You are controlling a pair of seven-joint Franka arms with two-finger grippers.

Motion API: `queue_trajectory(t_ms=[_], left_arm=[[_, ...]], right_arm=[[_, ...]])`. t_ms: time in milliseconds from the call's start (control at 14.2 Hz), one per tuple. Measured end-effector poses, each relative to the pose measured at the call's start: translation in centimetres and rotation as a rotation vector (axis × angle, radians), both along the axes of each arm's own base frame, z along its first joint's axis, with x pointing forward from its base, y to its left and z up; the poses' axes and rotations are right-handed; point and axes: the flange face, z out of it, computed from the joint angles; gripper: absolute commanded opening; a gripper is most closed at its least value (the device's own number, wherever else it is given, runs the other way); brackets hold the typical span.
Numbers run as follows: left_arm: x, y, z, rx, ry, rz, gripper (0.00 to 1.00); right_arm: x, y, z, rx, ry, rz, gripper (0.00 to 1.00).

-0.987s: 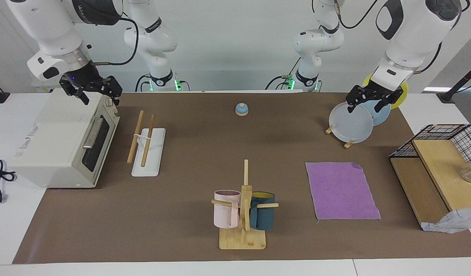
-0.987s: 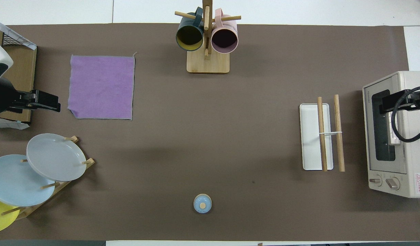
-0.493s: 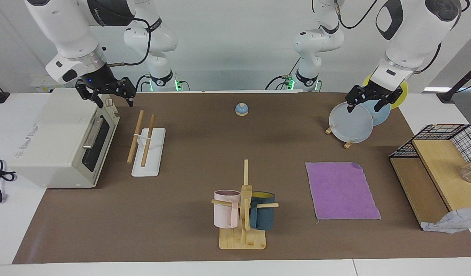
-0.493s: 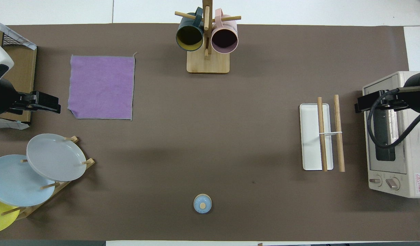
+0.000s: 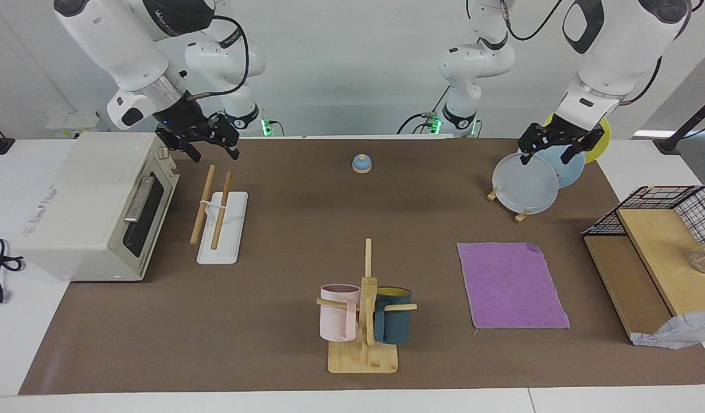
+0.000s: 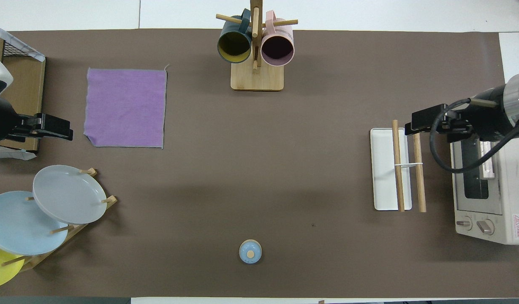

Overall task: Fold towel and hang on rack
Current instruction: 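Move the right gripper out toward the middle of the table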

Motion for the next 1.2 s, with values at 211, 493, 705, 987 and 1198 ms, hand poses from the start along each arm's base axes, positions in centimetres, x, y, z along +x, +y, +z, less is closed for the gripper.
queue_trajectory(t_ms=[211,493,705,987,1198], left_arm=[[-0.2,0.7,-1.5,0.006,0.001,0.014,1.00],[1.0,3.6,-8.1,0.002,-0.043,0.068,1.00],[3.7,7.3,-16.4,-0.017,-0.038,0.132,0.99],[6.4,12.2,-26.5,-0.065,-0.023,0.231,0.90],[6.9,13.1,-29.4,-0.118,-0.022,0.291,0.81]], right_arm=[[-0.5,2.8,-0.5,0.096,0.045,-0.109,1.00],[-1.7,6.5,-1.9,0.179,0.072,-0.239,1.00],[-2.2,9.1,-3.6,0.246,0.115,-0.331,1.00],[-2.4,12.4,-7.2,0.325,0.192,-0.483,1.00],[-3.0,17.3,-10.1,0.338,0.202,-0.515,1.00]])
